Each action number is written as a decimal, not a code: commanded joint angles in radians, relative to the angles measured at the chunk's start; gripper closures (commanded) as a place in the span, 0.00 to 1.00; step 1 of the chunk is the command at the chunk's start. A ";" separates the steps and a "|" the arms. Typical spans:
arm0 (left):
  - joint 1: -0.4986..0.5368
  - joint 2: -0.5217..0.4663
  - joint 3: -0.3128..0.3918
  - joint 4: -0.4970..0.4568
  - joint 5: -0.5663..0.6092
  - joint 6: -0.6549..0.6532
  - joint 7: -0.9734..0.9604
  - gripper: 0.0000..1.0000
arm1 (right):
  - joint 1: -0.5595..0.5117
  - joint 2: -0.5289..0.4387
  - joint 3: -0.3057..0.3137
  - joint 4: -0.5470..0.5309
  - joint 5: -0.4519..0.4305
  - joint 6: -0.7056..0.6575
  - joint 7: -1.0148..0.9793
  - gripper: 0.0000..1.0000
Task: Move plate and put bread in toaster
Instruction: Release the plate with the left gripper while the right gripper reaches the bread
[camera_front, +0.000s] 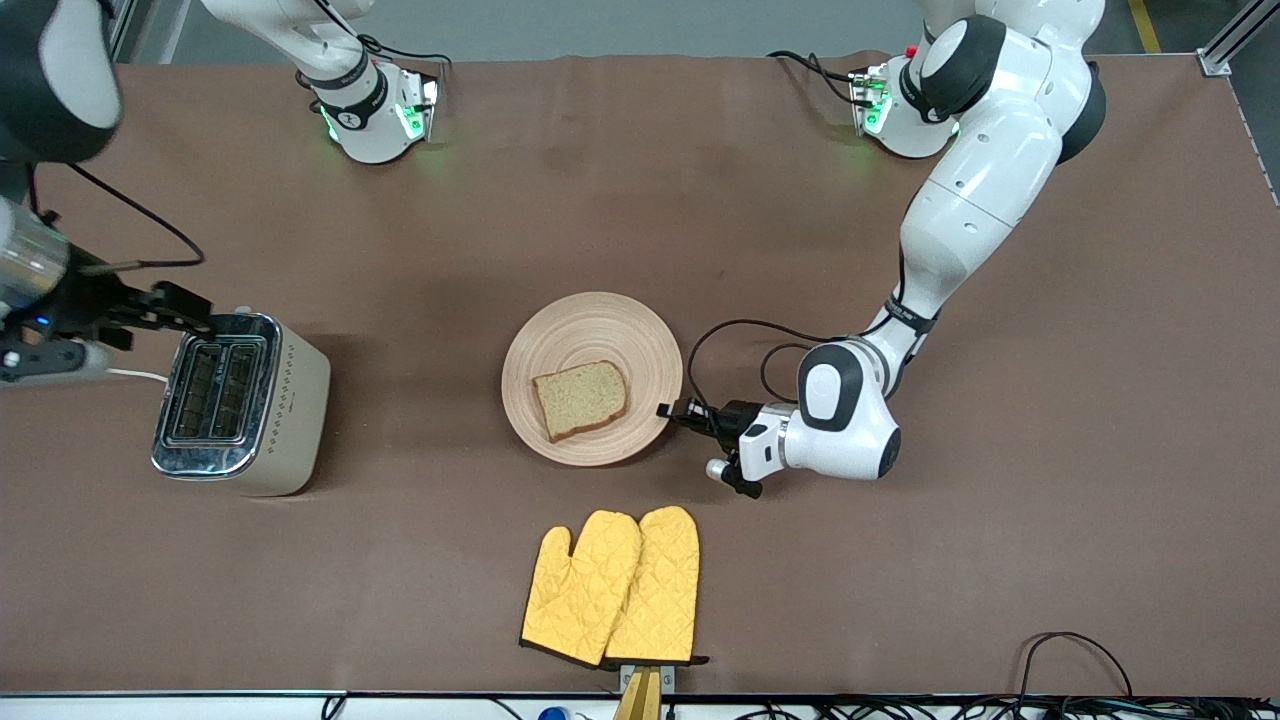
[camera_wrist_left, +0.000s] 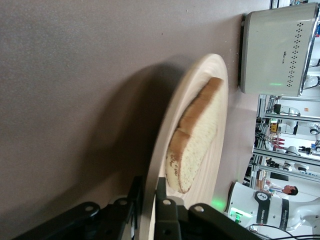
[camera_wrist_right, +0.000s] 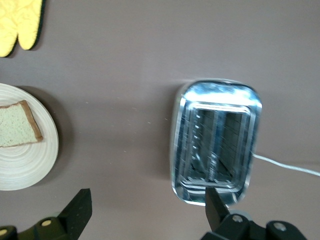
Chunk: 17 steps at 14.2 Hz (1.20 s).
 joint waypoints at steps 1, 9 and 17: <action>0.007 -0.003 0.005 0.028 -0.022 -0.012 -0.027 0.12 | 0.052 0.043 -0.004 -0.002 0.020 0.056 0.048 0.00; 0.075 -0.179 0.080 0.028 0.122 -0.024 -0.382 0.00 | 0.261 0.175 -0.004 -0.007 0.138 0.190 0.330 0.00; 0.188 -0.352 0.088 0.019 0.488 -0.070 -0.657 0.00 | 0.448 0.418 -0.004 -0.020 0.138 0.494 0.516 0.00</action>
